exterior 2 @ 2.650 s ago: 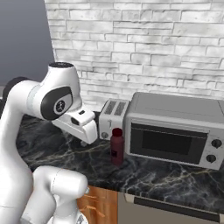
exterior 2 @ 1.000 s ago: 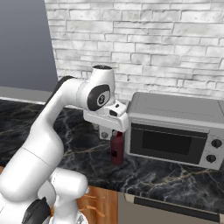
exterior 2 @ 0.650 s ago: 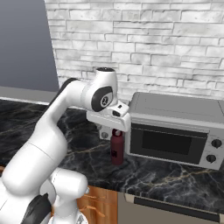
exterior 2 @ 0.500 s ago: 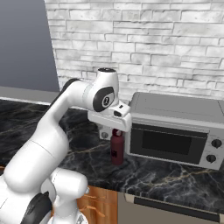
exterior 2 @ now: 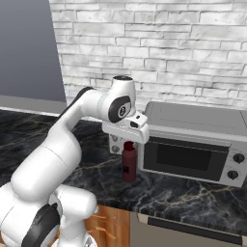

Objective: There is a wine glass and glass cup on the dining counter. Place the wine bottle next to the wine glass and the juice bottle next to the glass cup.

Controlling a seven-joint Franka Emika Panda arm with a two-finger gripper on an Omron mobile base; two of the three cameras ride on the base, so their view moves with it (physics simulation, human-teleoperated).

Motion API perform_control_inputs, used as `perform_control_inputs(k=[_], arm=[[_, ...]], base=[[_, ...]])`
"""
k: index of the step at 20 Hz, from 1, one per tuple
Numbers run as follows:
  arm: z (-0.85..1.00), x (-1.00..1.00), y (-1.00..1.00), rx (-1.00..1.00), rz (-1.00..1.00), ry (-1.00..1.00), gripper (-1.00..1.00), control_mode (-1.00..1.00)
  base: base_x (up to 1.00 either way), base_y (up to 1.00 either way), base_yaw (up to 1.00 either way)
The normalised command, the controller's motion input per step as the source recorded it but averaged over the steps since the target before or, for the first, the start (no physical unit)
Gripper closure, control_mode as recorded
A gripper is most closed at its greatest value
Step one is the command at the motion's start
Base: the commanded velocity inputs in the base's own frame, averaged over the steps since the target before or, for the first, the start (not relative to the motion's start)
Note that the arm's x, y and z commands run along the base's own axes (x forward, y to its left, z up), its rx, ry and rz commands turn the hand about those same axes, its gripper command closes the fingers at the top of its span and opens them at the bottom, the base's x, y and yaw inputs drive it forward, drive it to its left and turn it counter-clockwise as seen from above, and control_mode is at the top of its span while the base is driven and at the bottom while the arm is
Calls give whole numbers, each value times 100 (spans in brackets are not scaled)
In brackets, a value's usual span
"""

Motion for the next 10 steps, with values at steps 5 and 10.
perform_control_inputs(k=[5,10], arm=[[-12,17,-2,0,0,0,-100,-100],[-20,18,0,0,0,0,-100,-100]], base=[[0,0,0],[0,0,0]])
